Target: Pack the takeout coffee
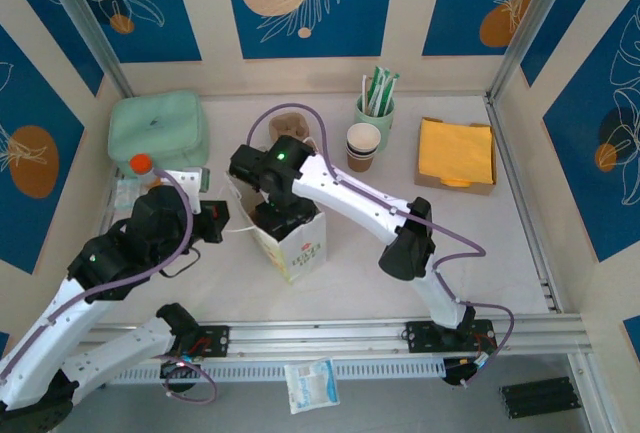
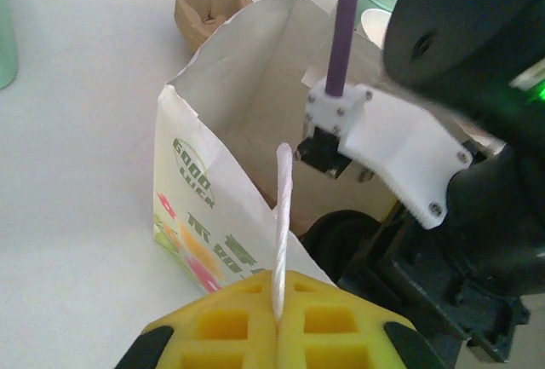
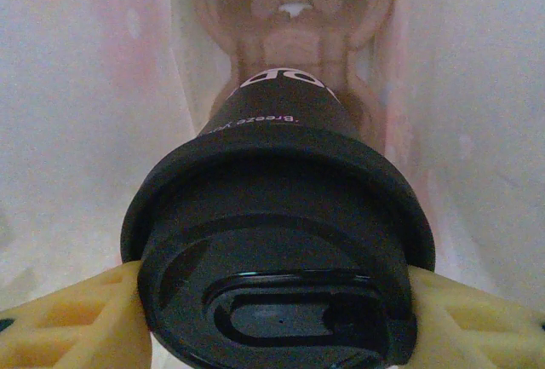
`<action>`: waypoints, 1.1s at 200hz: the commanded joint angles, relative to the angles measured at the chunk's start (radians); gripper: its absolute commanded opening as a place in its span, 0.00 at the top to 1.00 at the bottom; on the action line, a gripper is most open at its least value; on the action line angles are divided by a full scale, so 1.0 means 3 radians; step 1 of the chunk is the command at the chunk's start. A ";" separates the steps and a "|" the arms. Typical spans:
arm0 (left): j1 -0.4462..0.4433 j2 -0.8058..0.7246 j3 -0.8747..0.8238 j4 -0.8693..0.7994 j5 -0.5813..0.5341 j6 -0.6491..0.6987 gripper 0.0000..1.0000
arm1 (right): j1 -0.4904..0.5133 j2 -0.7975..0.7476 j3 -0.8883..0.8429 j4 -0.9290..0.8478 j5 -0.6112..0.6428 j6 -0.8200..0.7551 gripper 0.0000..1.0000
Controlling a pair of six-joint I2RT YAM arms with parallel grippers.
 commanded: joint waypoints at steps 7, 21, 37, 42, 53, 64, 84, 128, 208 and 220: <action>0.0021 0.0006 -0.0043 0.0080 0.0084 -0.0003 1.00 | -0.0022 0.0148 0.0278 -0.0470 0.0005 -0.0096 0.43; 0.0022 0.0016 -0.0048 0.0083 0.0090 0.0008 1.00 | -0.0017 0.0195 0.0346 -0.0556 -0.0008 -0.0160 0.46; 0.0024 0.0024 -0.0049 0.0085 0.0086 0.0019 1.00 | -0.0027 0.0178 0.0312 -0.0560 -0.0069 -0.0181 0.47; 0.0024 0.0026 -0.0049 0.0082 0.0085 0.0023 1.00 | -0.0032 0.0169 0.0304 -0.0557 -0.0081 -0.0189 0.47; 0.0024 0.0027 -0.0053 0.0083 0.0082 0.0020 1.00 | -0.0044 0.0156 0.0280 -0.0557 -0.0112 -0.0195 0.48; 0.0023 0.0026 -0.0056 0.0093 0.0080 0.0025 1.00 | -0.0050 0.0140 0.0254 -0.0558 -0.0133 -0.0200 0.48; 0.0020 0.0036 -0.0056 0.0108 0.0080 0.0019 1.00 | -0.0058 0.0098 0.0186 -0.0557 -0.0162 -0.0203 0.48; 0.0020 0.0077 -0.0053 0.0139 0.0095 0.0020 1.00 | -0.0060 -0.0014 -0.0048 -0.0558 -0.0181 -0.0223 0.48; 0.0025 0.0074 -0.0038 0.0105 0.0075 0.0025 1.00 | -0.0027 -0.0045 -0.0194 -0.0558 -0.0185 -0.0238 0.48; 0.0023 0.0067 -0.0033 0.0089 0.0065 0.0026 1.00 | -0.0027 -0.0065 -0.0231 -0.0558 -0.0179 -0.0248 0.48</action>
